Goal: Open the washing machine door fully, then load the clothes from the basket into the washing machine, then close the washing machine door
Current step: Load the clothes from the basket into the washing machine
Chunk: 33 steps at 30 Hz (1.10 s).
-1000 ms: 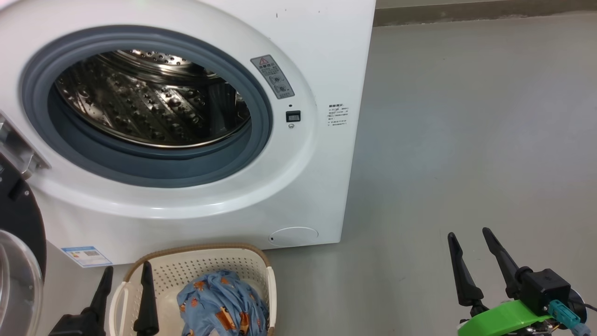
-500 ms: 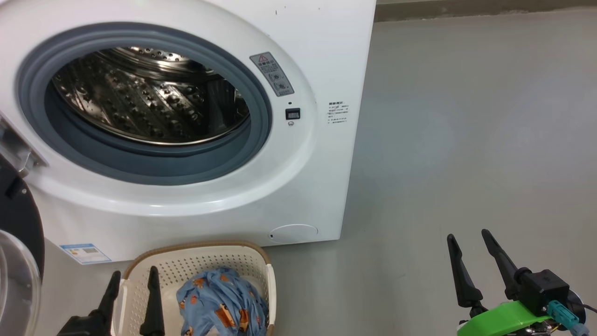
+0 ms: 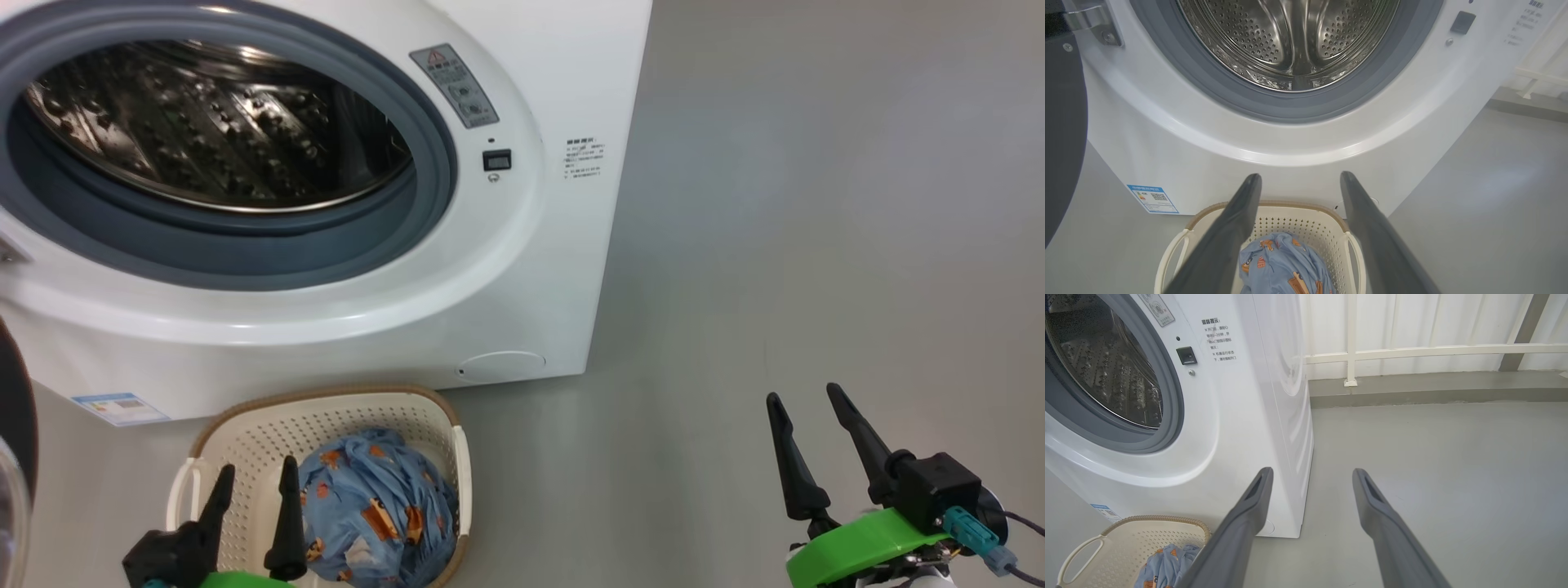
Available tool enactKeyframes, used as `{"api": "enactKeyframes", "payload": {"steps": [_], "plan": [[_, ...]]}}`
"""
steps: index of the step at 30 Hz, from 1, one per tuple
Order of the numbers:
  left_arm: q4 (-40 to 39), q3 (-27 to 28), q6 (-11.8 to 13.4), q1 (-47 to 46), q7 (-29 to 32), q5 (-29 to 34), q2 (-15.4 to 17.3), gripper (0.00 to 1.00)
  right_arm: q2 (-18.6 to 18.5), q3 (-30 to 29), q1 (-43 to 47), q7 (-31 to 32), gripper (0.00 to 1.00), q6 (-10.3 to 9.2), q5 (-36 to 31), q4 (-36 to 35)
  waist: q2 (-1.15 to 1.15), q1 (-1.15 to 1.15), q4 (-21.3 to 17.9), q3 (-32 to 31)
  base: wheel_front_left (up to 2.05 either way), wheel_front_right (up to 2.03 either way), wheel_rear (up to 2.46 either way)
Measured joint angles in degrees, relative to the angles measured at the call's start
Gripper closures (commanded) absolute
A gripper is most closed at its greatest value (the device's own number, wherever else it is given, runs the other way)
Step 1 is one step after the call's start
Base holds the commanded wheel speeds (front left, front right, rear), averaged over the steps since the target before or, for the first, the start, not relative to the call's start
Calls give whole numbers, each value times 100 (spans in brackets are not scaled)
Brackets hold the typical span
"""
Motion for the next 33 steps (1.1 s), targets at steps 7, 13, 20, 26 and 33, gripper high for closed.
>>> {"api": "enactKeyframes", "payload": {"steps": [7,13,20,26,33], "plan": [[352,-103,-38,-375,0,-100,-1,0,-1,69,-153,0,0,0,16,-1,0,0,-104,345,0,0,0],[500,-92,-58,-577,0,-192,-1,0,-1,109,-332,0,0,0,34,-4,0,0,-201,605,0,0,0],[909,-34,-110,-854,0,-189,-2,0,-3,154,-506,0,0,0,165,-27,0,0,-344,978,0,0,0],[1544,-22,-153,-1290,1,-275,-5,0,-3,275,-690,0,0,0,170,-76,0,0,-448,1375,0,0,0],[2284,94,-179,-2097,1,-374,24,0,-9,335,-965,0,0,0,261,-167,0,0,-589,1944,0,0,0]]}}
